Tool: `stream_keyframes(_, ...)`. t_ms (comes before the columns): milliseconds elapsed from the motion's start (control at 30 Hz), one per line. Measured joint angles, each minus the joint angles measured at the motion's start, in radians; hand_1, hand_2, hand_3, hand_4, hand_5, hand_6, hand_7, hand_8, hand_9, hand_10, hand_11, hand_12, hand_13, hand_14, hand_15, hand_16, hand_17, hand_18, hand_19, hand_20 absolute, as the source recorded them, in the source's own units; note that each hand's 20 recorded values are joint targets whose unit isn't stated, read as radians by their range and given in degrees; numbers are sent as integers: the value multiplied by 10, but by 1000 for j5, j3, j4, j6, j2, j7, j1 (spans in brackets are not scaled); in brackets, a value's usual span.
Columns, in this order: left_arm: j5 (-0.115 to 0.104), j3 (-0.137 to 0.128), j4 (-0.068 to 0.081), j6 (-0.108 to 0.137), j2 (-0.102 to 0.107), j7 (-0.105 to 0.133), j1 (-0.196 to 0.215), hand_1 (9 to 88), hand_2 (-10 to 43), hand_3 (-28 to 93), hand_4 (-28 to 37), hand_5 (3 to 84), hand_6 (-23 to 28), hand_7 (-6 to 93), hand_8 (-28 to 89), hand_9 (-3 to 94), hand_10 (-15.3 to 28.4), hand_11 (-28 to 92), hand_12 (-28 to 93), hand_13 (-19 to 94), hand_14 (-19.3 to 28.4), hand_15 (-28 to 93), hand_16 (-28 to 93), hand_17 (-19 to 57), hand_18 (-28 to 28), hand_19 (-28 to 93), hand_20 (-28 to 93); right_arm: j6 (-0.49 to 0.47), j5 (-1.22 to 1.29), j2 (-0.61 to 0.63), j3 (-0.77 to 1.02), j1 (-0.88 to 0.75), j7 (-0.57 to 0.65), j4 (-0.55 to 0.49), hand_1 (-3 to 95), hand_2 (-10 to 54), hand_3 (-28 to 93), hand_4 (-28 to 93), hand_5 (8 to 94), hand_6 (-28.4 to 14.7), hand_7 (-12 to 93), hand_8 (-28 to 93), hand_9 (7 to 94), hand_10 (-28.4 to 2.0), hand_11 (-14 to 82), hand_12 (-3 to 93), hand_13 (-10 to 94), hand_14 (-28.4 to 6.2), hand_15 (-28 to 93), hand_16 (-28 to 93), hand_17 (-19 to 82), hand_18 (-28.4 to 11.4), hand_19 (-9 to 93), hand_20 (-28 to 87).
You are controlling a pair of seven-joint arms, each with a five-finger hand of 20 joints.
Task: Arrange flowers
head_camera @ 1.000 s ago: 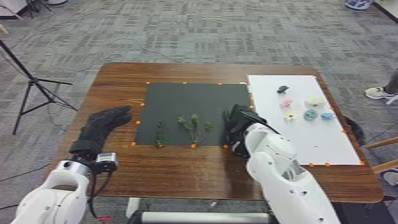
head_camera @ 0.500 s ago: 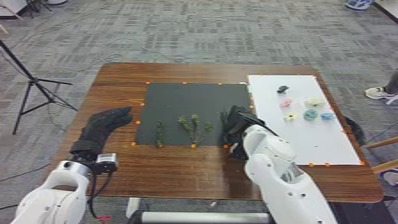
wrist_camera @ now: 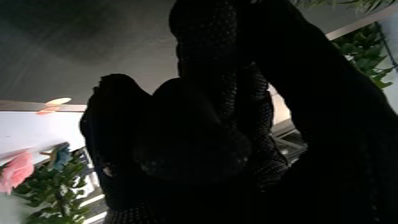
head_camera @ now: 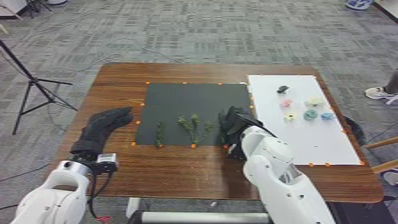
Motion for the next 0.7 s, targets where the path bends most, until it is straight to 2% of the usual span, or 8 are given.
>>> stream_keyframes(467,0,2,0,-1,0,0,-1,209,10,667,-254,463,49,141,-73,474,143,188,115,341,187,177,8,-2,139,75,147,5,1,3,0,0,-14,3,395,-95,605,8,756,-32,344,240,927,-121,389,270,937,-3,668,223,730,-98,932,579)
stream_keyframes(700,0,2,0,-1,0,1,-1,209,10,666,-253,462,49,140,-73,473,143,189,115,341,187,177,7,-2,139,75,147,9,-3,15,-6,2,-19,1,411,-95,599,3,754,-29,349,244,925,-121,389,269,937,-3,667,225,727,-101,932,581)
